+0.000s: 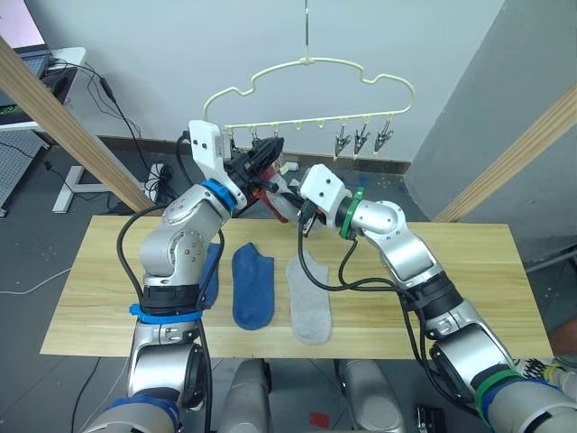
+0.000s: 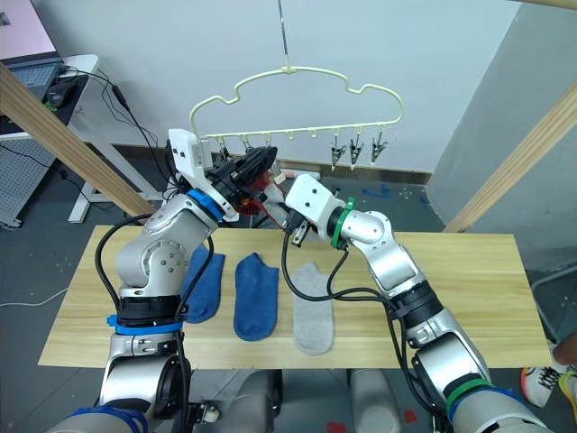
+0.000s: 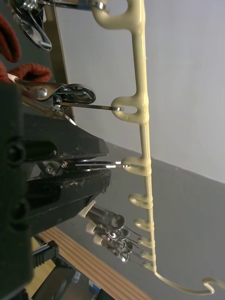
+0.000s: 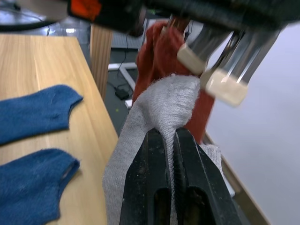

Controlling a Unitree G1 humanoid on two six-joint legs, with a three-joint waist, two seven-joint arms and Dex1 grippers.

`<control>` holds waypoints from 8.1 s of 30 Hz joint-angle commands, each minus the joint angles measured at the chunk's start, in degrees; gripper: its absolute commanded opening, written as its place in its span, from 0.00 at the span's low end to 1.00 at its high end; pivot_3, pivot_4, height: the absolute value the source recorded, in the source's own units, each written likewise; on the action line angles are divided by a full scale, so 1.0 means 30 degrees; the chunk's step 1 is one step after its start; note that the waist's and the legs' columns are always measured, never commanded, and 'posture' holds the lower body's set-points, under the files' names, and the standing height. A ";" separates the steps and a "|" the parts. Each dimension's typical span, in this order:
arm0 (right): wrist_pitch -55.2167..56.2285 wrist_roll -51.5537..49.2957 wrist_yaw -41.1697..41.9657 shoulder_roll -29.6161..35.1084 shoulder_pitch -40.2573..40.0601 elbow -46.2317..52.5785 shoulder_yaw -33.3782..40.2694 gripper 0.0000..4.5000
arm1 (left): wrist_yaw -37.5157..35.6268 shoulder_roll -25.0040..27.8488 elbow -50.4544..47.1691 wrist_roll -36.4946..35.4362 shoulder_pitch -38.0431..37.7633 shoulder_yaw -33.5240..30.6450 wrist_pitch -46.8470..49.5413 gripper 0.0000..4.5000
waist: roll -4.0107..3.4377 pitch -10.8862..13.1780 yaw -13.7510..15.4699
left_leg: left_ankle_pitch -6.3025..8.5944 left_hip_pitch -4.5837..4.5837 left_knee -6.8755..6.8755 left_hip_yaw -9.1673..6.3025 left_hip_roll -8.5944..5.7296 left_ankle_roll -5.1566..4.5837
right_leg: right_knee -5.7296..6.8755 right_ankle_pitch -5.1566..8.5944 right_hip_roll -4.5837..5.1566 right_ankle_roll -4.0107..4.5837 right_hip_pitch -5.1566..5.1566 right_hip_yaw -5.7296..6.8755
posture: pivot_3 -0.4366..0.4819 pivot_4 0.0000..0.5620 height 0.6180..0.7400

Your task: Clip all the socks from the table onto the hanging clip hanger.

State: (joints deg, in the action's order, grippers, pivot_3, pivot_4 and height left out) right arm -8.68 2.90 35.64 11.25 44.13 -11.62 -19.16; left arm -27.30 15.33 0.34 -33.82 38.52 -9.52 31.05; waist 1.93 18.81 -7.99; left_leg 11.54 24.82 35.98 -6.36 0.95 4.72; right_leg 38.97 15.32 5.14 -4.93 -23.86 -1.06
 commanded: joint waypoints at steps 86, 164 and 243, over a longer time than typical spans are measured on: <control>-0.7382 -0.3006 -0.5074 -0.1058 0.3087 0.1970 0.6234 0.46 | -0.5995 0.5193 -0.5448 0.0618 -0.2766 0.2136 -0.0903 0.66 | -0.0003 0.0001 -0.0027 | 0.0000 0.0020 -0.0022 0.0047 0.0016 -0.0002 | 0.0011 -0.0017 -0.0006 0.0030 -0.0065 -0.0037 | 0.25 0.51 1.00; -0.7774 -0.5122 -0.5485 -0.2082 0.4033 0.1454 0.6735 0.01 | 0.0455 -0.2142 0.6321 0.9930 -0.2025 0.5062 -1.3585 0.00 | -0.0006 -0.0001 -0.0197 | 0.0002 0.0024 -0.0014 0.0058 0.0014 -0.0008 | 0.0012 -0.0027 -0.0004 0.0041 -0.0068 -0.0039 | 0.18 0.57 1.00; -1.0995 -0.4957 -0.6607 0.0838 -0.0668 0.8760 0.6583 0.44 | -0.6335 0.1132 0.1106 0.5480 -0.0892 0.3920 -0.7209 0.57 | -0.0006 0.0000 -0.0603 | 0.0002 0.0027 -0.0016 0.0051 0.0016 -0.0008 | 0.0012 -0.0025 -0.0007 0.0037 -0.0069 -0.0040 | 0.17 0.57 1.00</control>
State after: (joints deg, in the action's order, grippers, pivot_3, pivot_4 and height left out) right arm -43.18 -12.37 16.78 13.94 41.24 13.86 -0.75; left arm -45.35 18.22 6.92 -15.94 35.63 2.07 8.68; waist 1.91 18.81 -9.80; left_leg 11.55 24.91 35.94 -6.21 1.00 4.69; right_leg 39.00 15.24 5.12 -4.82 -24.06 -1.18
